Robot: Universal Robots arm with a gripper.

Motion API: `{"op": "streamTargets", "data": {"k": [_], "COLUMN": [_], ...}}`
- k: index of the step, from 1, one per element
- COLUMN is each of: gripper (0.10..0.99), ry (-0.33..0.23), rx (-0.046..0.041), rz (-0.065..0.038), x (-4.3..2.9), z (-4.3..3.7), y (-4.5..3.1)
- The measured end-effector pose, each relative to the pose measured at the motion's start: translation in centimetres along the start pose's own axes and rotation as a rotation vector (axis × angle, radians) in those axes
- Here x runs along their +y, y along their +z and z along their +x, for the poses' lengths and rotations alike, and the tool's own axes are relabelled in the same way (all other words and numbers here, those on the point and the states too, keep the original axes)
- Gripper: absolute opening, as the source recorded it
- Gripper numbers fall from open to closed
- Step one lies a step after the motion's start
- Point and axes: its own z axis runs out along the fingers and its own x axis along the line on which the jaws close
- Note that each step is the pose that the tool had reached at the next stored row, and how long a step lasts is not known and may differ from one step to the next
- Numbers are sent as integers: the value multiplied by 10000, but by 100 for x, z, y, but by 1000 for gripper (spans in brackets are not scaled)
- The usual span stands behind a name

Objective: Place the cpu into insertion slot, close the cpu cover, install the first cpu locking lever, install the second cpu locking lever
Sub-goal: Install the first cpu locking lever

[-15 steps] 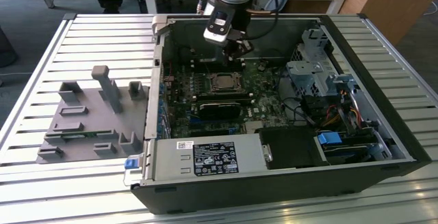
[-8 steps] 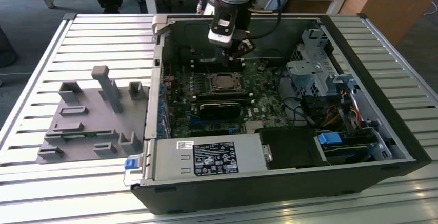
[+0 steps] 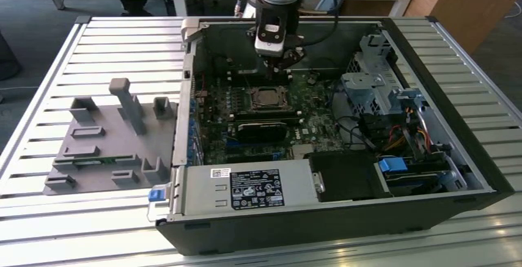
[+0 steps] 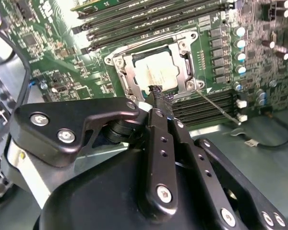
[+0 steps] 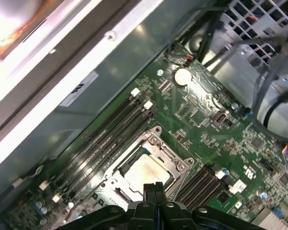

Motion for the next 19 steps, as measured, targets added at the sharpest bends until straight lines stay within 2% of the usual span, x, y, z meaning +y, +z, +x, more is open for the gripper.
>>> {"op": "streamTargets", "data": {"k": [19], "gripper": [106], "ry": [-2810], "rx": [45], "rz": [-34], "x": [0], "z": [0], "y": [0]}}
